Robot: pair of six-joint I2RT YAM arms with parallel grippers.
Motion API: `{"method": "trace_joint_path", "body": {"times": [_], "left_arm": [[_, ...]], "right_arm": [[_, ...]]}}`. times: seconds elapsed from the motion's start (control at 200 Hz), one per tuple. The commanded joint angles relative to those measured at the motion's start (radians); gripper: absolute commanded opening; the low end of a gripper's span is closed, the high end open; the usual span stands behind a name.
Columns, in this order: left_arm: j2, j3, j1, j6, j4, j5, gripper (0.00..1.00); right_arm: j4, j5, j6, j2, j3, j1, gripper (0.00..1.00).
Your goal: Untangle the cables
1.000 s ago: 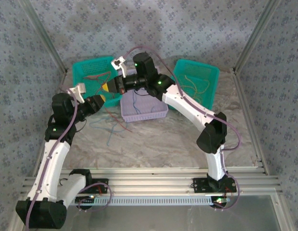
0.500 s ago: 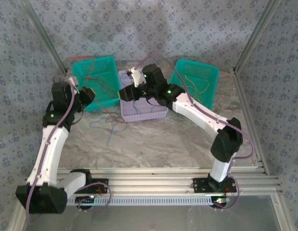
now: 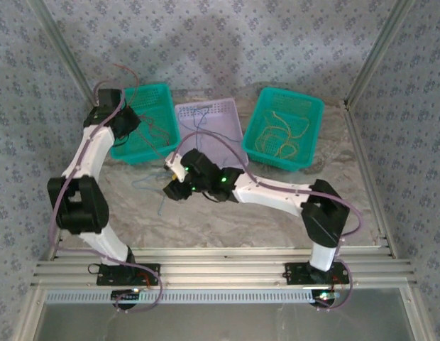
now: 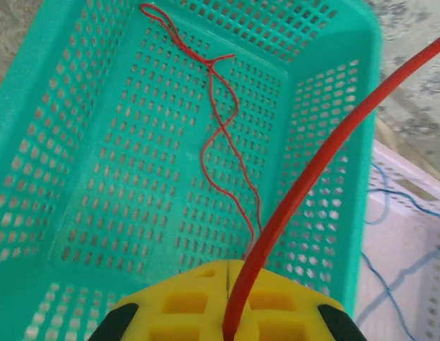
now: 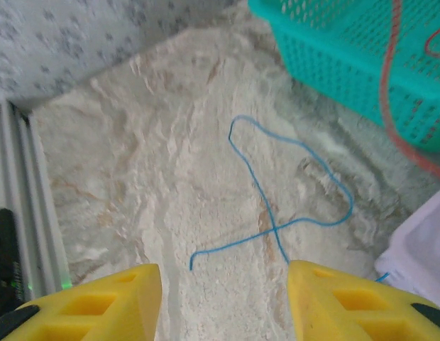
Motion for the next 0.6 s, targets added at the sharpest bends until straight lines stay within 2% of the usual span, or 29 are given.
{"method": "trace_joint_path", "body": {"times": [0.0, 0.185, 0.395, 0.595], "left_arm": [[0.096, 0.115, 0.005, 0.057, -0.053, -0.031, 0.0], [0.3, 0.269, 0.005, 0.069, -0.109, -0.029, 0.0], [0.488, 0.416, 0.004, 0.085, -0.19, -0.038, 0.0], [0.54, 0.391, 0.002, 0.081, -0.175, -0.034, 0.0]], "right_arm": [[0.019, 0.096, -0.035, 0.077, 0.033, 0.023, 0.52], [-0.016, 0.193, -0.071, 0.217, 0.124, 0.063, 0.52], [-0.019, 0.209, -0.061, 0.316, 0.186, 0.061, 0.52], [-0.033, 0.201, -0.056, 0.387, 0.234, 0.058, 0.52]]}}
